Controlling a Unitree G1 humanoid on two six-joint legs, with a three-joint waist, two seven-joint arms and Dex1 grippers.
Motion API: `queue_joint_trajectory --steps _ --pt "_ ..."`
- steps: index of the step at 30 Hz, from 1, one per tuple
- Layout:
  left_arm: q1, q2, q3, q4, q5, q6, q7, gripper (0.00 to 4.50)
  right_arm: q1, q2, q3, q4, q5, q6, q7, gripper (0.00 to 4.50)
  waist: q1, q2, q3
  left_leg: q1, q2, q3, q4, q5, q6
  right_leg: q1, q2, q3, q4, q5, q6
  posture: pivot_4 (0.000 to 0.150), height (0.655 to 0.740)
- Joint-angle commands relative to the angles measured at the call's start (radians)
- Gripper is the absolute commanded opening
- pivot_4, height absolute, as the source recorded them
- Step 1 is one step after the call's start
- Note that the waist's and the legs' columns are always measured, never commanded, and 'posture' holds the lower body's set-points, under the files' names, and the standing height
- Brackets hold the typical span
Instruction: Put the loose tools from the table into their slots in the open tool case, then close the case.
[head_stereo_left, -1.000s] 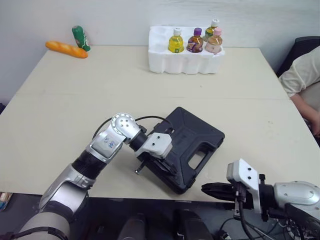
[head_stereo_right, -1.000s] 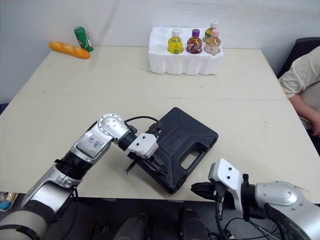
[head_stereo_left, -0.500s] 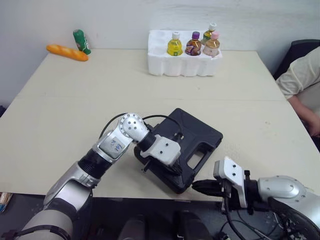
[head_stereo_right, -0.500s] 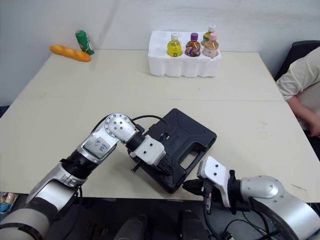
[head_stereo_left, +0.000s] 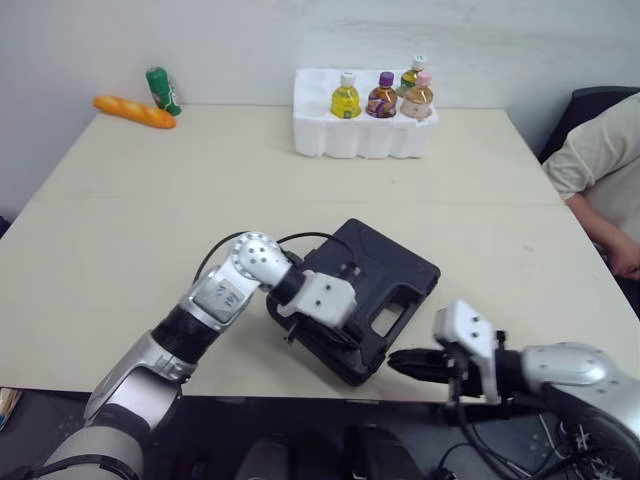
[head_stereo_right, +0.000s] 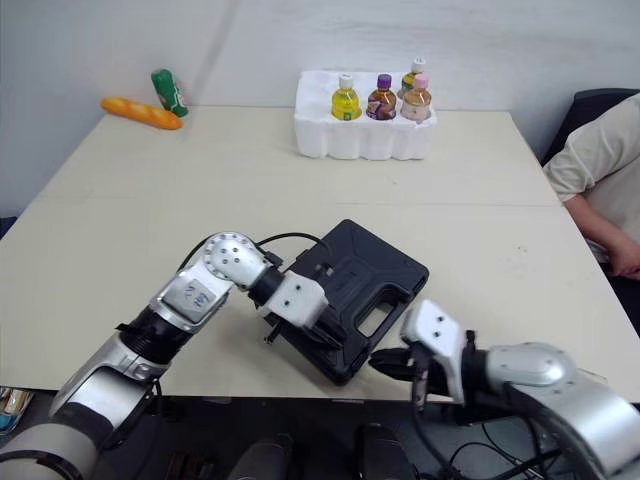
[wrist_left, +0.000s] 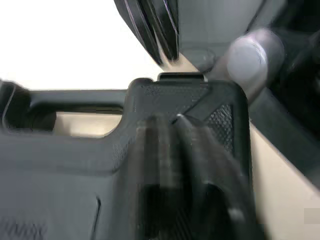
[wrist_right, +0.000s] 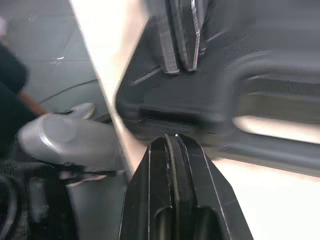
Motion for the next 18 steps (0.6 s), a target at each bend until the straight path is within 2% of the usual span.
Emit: queue_joint_trajectory --steps 1,3,4,6,7,10,13,18 --pt "0.06 0.084 0.118 -0.063 -0.153 0.192 -0.049 2.22 0.058 -0.045 -0.252 -0.034 0.131 -0.003 0.107 1.86 -0.009 0.003 0.004 0.0 0.0 0.0 -0.001 0.0 0.0 -0.001 0.0 0.0 0.0 0.0 0.0 0.15 0.7367" --pt "0.104 0.125 0.23 -0.104 -0.217 0.227 -0.007 3.08 0.09 -0.079 -0.393 -0.005 0.188 0.007 0.172 2.85 -0.006 0.006 0.011 -0.001 0.0 0.0 -0.004 0.0 0.0 -0.003 0.0 0.0 0.0 -0.001 -0.001 0.15 0.7367" --pt "0.13 0.158 0.283 -0.13 -0.248 0.262 0.006 3.74 0.097 -0.096 -0.456 0.019 0.22 0.021 0.2 3.55 -0.006 0.007 0.012 -0.004 0.0 -0.001 -0.003 0.0 -0.001 -0.006 0.0 -0.002 0.001 -0.001 -0.001 0.15 0.7367" --pt "0.196 0.247 0.417 -0.192 -0.341 0.389 0.028 4.5 0.106 -0.136 -0.57 0.08 0.242 0.036 0.268 4.47 -0.008 0.006 0.014 -0.012 0.0 -0.001 -0.002 0.001 -0.001 -0.014 0.0 -0.002 0.002 -0.001 -0.001 0.15 0.7367" --pt "0.225 0.285 0.473 -0.215 -0.384 0.447 0.04 4.5 0.116 -0.151 -0.605 0.108 0.233 0.032 0.295 4.47 -0.009 0.006 0.015 -0.016 0.0 0.0 -0.001 0.001 -0.002 -0.019 0.0 -0.001 0.004 -0.001 -0.001 0.15 0.7367" --pt "0.34 0.406 0.663 -0.232 -0.494 0.599 0.059 4.5 0.138 -0.186 -0.679 0.207 0.185 0.0 0.372 4.47 -0.006 0.006 0.016 -0.016 0.0 0.0 -0.002 0.002 -0.004 -0.019 0.001 -0.002 0.003 -0.001 -0.001 0.15 0.7367" --pt "0.48 0.489 0.838 -0.21 -0.499 0.626 0.086 4.5 0.144 -0.208 -0.705 0.291 0.128 -0.05 0.419 4.47 -0.005 0.007 0.016 -0.016 0.0 0.0 -0.002 0.002 -0.003 -0.018 0.0 -0.002 0.001 -0.001 -0.001 0.15 0.7367" --pt "0.638 0.513 1.042 -0.21 -0.494 0.612 0.139 4.5 0.101 -0.216 -0.646 0.389 0.037 -0.154 0.43 4.47 0.0 0.007 0.017 -0.015 0.0 0.0 -0.005 0.001 -0.002 -0.018 -0.002 -0.001 0.0 -0.001 -0.002 0.15 0.7367"
